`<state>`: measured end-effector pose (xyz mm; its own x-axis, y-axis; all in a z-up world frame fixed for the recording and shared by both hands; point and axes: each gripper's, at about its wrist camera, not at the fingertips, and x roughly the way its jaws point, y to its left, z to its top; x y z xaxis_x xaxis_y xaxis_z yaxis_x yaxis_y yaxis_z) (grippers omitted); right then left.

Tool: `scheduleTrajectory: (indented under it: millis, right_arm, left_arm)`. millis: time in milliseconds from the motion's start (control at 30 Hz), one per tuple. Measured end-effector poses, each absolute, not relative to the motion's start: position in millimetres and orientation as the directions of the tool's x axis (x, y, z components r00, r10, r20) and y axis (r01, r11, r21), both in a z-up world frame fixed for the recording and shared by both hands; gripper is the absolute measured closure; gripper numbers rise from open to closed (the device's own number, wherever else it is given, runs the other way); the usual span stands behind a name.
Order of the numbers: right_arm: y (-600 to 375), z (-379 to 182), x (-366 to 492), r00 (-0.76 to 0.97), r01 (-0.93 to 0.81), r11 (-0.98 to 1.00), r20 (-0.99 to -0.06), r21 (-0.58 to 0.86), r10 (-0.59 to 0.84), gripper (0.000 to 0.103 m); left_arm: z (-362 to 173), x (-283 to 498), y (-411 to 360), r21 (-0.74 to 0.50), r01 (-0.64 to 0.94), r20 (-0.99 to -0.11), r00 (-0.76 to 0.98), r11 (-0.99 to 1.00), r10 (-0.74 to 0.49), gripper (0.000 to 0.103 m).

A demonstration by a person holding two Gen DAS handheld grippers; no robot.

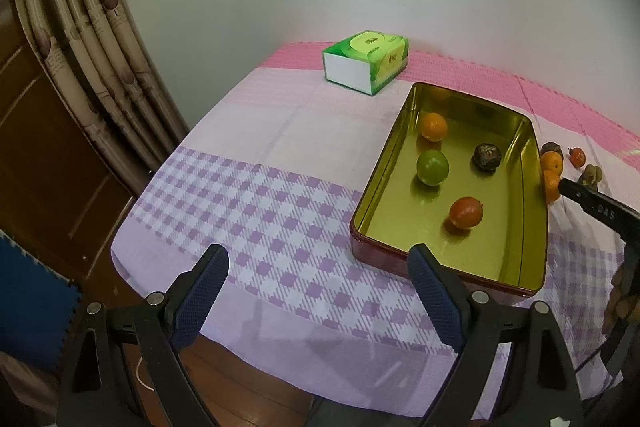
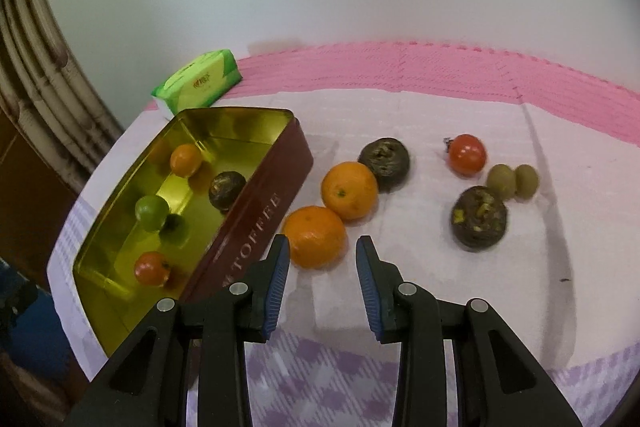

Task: Organize fruits
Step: 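Move the right gripper to an orange beside the tin and grasp it, then lift the orange with the right gripper while the left gripper grasps a dark brown fruit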

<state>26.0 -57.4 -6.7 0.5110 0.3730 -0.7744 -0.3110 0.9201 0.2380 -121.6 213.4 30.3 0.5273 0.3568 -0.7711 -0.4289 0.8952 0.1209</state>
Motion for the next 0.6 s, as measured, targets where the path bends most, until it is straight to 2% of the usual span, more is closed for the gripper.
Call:
scheduleTrajectory:
  millis: [367, 600]
  right_arm:
    - [-42, -24, 44, 0.472, -0.320, 0.920, -0.803, 0.227, 0.363, 0.062]
    - [-107, -3, -1, 0.557, -0.296, 0.937, -0.764, 0.184, 0.326, 0.063]
  left_arm:
    - [28, -119, 208, 0.144, -0.411, -0.765, 0.531, 0.900, 0.364, 0.015]
    - [32, -122, 196, 0.169, -0.374, -0.739, 0.564, 0.912, 0.368, 0.015]
